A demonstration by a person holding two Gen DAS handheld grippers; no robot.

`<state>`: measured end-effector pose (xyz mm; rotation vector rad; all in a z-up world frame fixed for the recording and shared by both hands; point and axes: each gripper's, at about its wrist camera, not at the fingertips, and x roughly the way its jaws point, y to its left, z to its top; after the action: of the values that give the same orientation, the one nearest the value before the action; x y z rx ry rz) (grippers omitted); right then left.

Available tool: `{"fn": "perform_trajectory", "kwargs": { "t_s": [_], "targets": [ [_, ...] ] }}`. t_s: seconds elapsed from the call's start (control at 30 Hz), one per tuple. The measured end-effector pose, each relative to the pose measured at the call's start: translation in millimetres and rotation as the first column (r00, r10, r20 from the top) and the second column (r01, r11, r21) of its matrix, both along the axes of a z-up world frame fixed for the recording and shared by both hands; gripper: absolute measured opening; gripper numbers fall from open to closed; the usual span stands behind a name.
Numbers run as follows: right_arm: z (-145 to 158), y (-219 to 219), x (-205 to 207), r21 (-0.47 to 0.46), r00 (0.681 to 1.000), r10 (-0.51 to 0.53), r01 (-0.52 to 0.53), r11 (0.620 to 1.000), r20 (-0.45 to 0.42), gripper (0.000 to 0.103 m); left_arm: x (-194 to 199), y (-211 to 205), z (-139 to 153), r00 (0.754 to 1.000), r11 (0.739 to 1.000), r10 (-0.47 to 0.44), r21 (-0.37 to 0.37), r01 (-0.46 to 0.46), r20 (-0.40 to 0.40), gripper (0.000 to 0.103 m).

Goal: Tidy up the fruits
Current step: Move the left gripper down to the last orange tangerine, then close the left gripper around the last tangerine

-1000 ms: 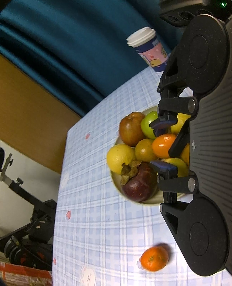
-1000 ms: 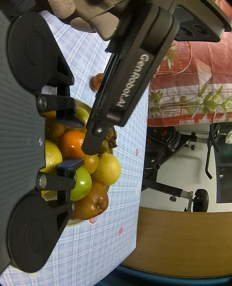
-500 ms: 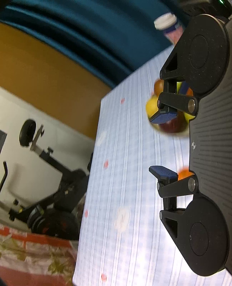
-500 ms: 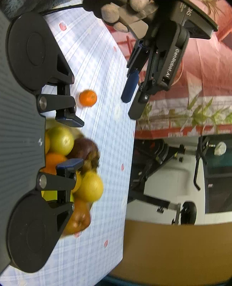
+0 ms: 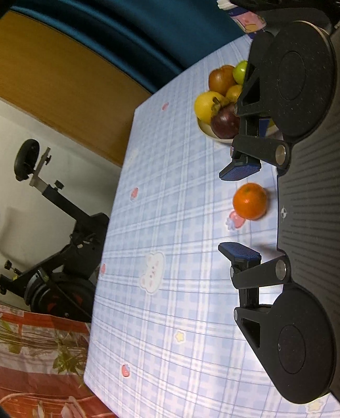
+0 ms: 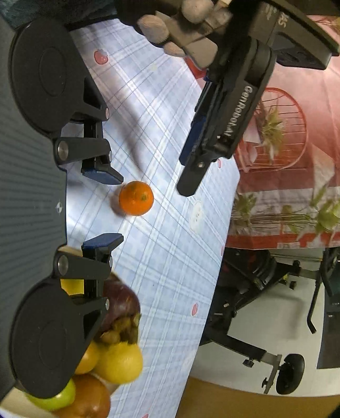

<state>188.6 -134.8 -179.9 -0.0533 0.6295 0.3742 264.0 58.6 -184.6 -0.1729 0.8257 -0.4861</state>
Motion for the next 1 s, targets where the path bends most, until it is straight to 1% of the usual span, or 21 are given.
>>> {"fn": "perform_trajectory", "kwargs": {
  "t_s": [0.07,0.33,0.5,0.73,1.0],
  "targets": [
    [-3,4,6,-0.004,1.000,-0.002,0.002,1.000,-0.011,0.047,-3,5,-3,1.000,1.000,-0.003,-0.002,0.003,-0.010,0.055],
    [-11,18,28,-0.024,0.999,0.007,-0.008,1.000,-0.034,0.047,-1,9,-8,0.999,0.999,-0.021,-0.036,0.020,-0.028,0.055],
    [-14,25,34,-0.036,0.999,0.004,-0.005,0.999,-0.040,0.047,0,12,-16,0.999,0.998,-0.028,-0.053,0.026,-0.042,0.055],
    [-18,26,39,-0.027,0.999,0.003,-0.004,1.000,-0.049,0.047,-1,10,-24,0.997,0.996,-0.054,-0.070,0.049,-0.063,0.055],
    [-21,25,41,-0.011,0.999,-0.001,0.000,1.000,-0.052,0.047,5,-3,-35,0.994,0.995,-0.075,-0.065,0.070,-0.076,0.053]
  ]
}}
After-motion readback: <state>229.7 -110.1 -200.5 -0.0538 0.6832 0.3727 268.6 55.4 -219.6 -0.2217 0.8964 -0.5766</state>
